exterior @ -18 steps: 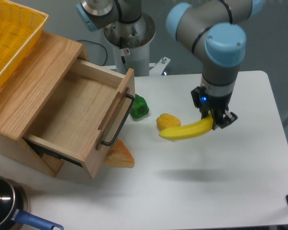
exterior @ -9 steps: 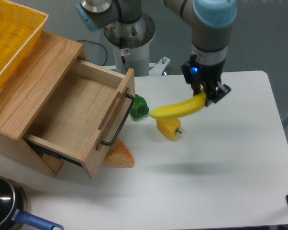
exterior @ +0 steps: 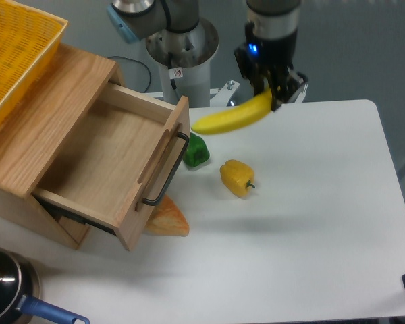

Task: Place the banana in the top drawer
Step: 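Carry the banana over the open wooden drawer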

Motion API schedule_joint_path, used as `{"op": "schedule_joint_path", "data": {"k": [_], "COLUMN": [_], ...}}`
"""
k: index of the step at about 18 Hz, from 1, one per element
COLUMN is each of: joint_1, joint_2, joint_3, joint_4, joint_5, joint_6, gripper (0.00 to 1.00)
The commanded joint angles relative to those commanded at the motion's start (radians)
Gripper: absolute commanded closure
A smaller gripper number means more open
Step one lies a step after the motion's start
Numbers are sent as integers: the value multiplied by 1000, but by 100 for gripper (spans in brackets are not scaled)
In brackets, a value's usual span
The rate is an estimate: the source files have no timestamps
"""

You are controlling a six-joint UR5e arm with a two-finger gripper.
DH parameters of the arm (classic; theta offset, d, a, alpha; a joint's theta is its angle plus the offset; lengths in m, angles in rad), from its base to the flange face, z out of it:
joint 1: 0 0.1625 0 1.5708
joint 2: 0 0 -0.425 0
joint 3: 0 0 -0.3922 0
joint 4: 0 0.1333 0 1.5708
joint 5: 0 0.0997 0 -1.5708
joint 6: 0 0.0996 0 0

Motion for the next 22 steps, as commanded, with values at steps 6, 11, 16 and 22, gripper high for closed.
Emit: {"op": "schedule_joint_path", "data": {"k": [6, 11, 16, 22], "joint_1": [-110, -178, -248, -337], "joint_2": [12, -6, -49, -92], "joint_3": [3, 2, 0, -5], "joint_4": [6, 21, 43, 84], "joint_5": [12, 14, 73, 152], "joint_6": [-144, -212, -248, -334], "gripper": [83, 83, 83, 83]}}
